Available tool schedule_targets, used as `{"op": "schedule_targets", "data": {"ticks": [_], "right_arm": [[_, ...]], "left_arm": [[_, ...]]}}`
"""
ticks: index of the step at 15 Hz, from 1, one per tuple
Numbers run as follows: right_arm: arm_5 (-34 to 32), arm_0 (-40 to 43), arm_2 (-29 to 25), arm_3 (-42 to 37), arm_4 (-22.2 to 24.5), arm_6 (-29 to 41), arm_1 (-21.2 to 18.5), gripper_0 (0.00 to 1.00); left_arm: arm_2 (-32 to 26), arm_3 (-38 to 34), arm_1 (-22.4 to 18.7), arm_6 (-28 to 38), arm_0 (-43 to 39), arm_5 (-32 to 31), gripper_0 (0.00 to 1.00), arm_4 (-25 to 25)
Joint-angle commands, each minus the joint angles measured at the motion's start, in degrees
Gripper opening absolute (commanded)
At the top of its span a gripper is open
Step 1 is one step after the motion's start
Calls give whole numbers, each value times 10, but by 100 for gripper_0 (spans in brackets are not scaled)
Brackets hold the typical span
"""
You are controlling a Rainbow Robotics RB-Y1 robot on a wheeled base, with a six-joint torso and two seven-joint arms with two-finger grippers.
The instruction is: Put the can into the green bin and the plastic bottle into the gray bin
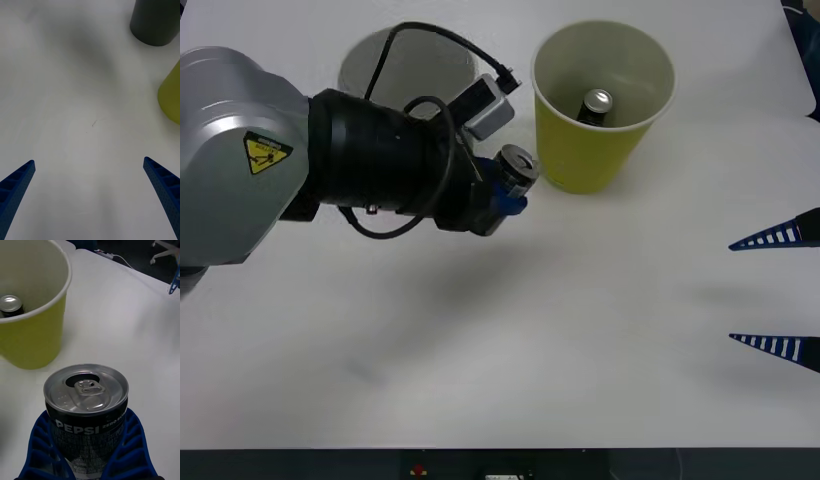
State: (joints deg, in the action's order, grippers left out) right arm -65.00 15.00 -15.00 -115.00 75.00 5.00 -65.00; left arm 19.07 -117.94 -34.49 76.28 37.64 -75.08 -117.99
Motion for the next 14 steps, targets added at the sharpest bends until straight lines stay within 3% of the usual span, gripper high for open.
{"op": "schedule_targets", "data": {"ticks": [1, 10, 14], "right_arm": [[0, 0, 0, 0, 0, 0, 0, 100], [0, 0, 0, 0, 0, 0, 0, 100], [0, 0, 0, 0, 0, 0, 0, 100]], "left_arm": [[-5, 57, 24, 0, 68, -31, 0, -7], [-4, 281, 97, 0, 298, -97, 0, -25], [2, 389, 145, -1, 379, -97, 0, -75]]}}
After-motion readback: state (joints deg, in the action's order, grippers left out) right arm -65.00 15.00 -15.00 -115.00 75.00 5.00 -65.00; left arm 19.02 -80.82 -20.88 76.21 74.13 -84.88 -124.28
